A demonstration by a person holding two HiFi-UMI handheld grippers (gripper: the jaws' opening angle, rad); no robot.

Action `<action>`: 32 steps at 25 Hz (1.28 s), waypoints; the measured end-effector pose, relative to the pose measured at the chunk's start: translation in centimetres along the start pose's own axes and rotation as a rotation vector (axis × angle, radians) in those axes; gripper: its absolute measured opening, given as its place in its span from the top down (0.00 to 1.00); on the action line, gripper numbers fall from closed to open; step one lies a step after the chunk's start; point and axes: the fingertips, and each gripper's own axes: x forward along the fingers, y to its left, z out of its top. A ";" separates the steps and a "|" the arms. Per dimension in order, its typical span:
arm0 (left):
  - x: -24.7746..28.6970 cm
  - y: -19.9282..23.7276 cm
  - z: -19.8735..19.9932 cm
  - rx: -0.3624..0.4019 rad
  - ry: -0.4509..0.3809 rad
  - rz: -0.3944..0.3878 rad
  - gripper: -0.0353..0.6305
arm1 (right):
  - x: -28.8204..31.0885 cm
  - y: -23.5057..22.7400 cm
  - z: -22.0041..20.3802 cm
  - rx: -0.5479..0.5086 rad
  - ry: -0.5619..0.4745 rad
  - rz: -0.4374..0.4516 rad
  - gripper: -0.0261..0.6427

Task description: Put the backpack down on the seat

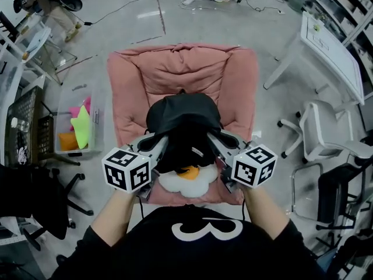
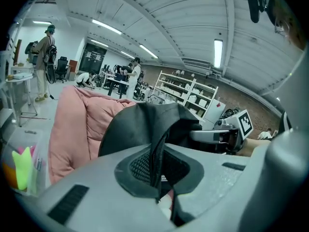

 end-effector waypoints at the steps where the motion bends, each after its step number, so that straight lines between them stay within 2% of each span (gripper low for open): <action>1: 0.5 0.6 0.1 0.013 0.005 0.000 0.93 | 0.6 -0.5 0.0 0.003 0.002 -0.011 0.92; 5: 2.8 3.0 -0.1 0.070 0.032 0.000 0.93 | 2.8 -2.6 -0.7 0.019 0.016 -0.058 0.92; 13: 6.7 7.2 -1.4 0.083 0.040 0.016 0.93 | 6.6 -5.7 -2.5 -0.002 0.034 -0.126 0.92; 19: 9.4 9.3 -3.5 0.094 0.112 0.043 0.92 | 8.6 -8.6 -4.9 0.023 0.098 -0.191 0.92; 23: 10.7 10.3 -4.7 0.091 0.122 0.051 0.92 | 9.6 -9.7 -6.5 0.033 0.125 -0.222 0.92; 32: 12.5 12.3 -5.4 0.080 0.129 0.089 0.92 | 11.6 -11.0 -7.8 0.058 0.175 -0.233 0.92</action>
